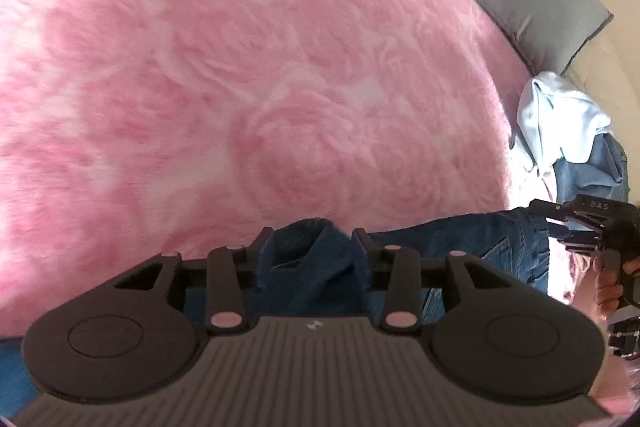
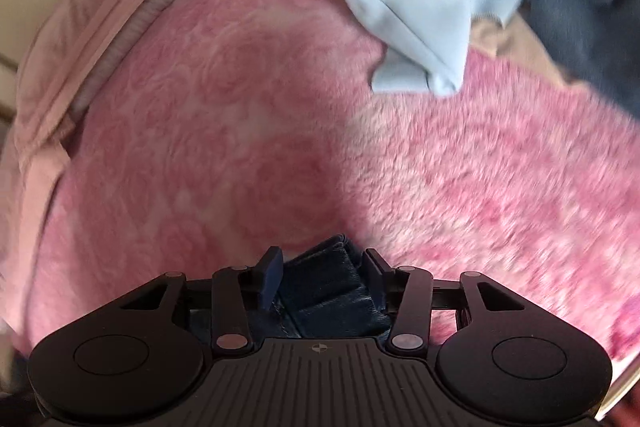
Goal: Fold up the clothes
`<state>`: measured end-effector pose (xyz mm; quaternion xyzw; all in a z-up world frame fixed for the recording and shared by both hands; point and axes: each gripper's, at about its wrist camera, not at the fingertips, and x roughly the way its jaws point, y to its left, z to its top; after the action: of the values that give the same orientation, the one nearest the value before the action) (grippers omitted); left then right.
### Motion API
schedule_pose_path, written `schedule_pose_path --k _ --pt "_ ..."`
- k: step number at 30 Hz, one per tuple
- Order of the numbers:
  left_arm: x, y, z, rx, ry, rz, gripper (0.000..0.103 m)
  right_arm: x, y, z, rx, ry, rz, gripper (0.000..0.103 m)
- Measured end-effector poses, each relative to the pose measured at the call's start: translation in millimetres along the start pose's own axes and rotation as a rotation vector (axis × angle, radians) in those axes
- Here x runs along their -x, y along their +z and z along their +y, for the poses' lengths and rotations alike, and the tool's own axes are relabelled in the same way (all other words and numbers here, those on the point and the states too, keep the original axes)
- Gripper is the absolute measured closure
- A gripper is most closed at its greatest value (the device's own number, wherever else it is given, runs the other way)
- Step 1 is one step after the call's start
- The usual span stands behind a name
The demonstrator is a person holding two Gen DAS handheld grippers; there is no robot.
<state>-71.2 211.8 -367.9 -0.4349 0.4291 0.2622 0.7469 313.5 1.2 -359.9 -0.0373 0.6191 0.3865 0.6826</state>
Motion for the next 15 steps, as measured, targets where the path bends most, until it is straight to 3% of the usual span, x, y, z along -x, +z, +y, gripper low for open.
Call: schedule_pose_path --k 1,2,3,4,5,10,15 --pt "-9 2 2 0.016 -0.01 0.025 0.07 -1 2 -2 -0.004 0.007 0.006 0.056" --pt "-18 5 4 0.032 -0.02 0.05 0.082 0 3 -3 0.01 0.011 0.007 0.062" --pt "-23 7 8 0.055 -0.051 0.062 0.098 1 2 -2 0.038 0.006 0.0 0.073" --pt "-24 7 13 0.084 -0.077 0.054 0.099 4 1 0 0.071 -0.004 -0.012 0.091" --pt "-21 7 16 0.099 -0.092 0.026 0.103 6 -1 1 0.099 -0.012 -0.021 0.1" --pt "-9 -3 36 0.091 -0.162 -0.128 0.102 8 -21 -5 0.158 -0.075 -0.02 0.102" --pt "-35 -8 29 -0.066 -0.091 -0.161 0.1 3 -37 -12 0.139 -0.11 -0.076 0.102"
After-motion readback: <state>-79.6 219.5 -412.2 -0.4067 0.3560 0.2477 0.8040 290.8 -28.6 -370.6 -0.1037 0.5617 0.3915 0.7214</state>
